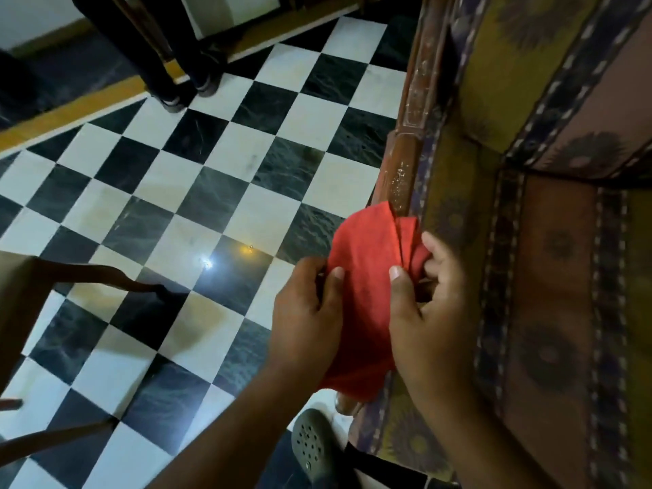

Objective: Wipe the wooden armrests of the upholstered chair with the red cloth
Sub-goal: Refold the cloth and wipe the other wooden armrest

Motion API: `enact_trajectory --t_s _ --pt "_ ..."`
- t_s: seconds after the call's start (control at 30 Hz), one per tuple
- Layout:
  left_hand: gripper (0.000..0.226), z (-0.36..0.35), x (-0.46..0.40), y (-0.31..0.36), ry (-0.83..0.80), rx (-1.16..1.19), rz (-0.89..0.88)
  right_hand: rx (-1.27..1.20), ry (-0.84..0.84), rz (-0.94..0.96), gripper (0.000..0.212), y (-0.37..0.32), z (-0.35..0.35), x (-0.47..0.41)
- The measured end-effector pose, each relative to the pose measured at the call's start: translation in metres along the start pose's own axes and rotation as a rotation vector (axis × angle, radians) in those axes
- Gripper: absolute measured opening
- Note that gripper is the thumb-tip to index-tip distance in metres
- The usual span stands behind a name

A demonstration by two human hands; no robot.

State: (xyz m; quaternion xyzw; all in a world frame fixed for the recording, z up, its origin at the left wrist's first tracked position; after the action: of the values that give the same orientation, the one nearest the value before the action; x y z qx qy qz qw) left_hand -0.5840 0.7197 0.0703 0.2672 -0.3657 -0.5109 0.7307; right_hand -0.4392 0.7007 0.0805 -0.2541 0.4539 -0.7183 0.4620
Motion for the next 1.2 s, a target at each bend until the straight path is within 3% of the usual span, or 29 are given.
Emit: enact_trajectory --t_s 0.23,0.33,0.4,0.5,0.57,0.67,0.9,1.07,1.2 --pt "0.028 -0.023 0.005 -0.015 -0.098 -0.076 0.036 0.021 -0.125 -0.165 0.049 0.043 0.001 -0.004" --pt "0.058 -0.022 0.015 0.001 -0.056 -0.307 -0.229 -0.003 -0.132 -0.148 0.053 0.062 0.013 -0.016" --pt "0.065 -0.034 0.02 0.014 -0.122 -0.456 -0.387 0.162 -0.156 -0.035 0.055 0.081 0.025 -0.027" --pt "0.063 -0.056 0.022 0.017 -0.265 -0.509 -0.452 0.541 -0.232 0.287 0.045 0.118 0.025 -0.05" --pt "0.063 -0.06 0.022 0.014 -0.276 -0.547 -0.476 0.718 -0.402 0.438 0.059 0.147 0.014 -0.067" --pt "0.064 -0.062 0.022 0.009 -0.255 -0.588 -0.512 0.942 -0.691 0.514 0.085 0.19 -0.004 -0.079" --pt "0.07 -0.081 -0.018 0.025 -0.238 -0.563 -0.643 0.98 -0.613 0.562 0.086 0.226 -0.013 -0.077" --pt "0.065 -0.093 -0.061 0.053 -0.163 -0.593 -0.602 0.974 -0.587 0.593 0.086 0.227 -0.013 -0.076" --pt "0.064 -0.085 -0.033 0.039 -0.165 -0.566 -0.615 0.955 -0.589 0.586 0.086 0.228 -0.014 -0.076"
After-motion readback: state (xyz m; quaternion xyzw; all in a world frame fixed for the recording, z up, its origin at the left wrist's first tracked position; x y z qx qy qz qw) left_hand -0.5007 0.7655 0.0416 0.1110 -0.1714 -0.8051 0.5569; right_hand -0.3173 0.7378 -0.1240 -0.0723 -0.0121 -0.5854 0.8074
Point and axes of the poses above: each hand's wrist, its own x-axis away from the middle knuckle, its own z-axis out of the back of the hand, y = z × x, the point moved 4 cm from there along -x, towards the middle knuckle, and after that the axes turned 2 degrees about z, right-handed, at the moved point
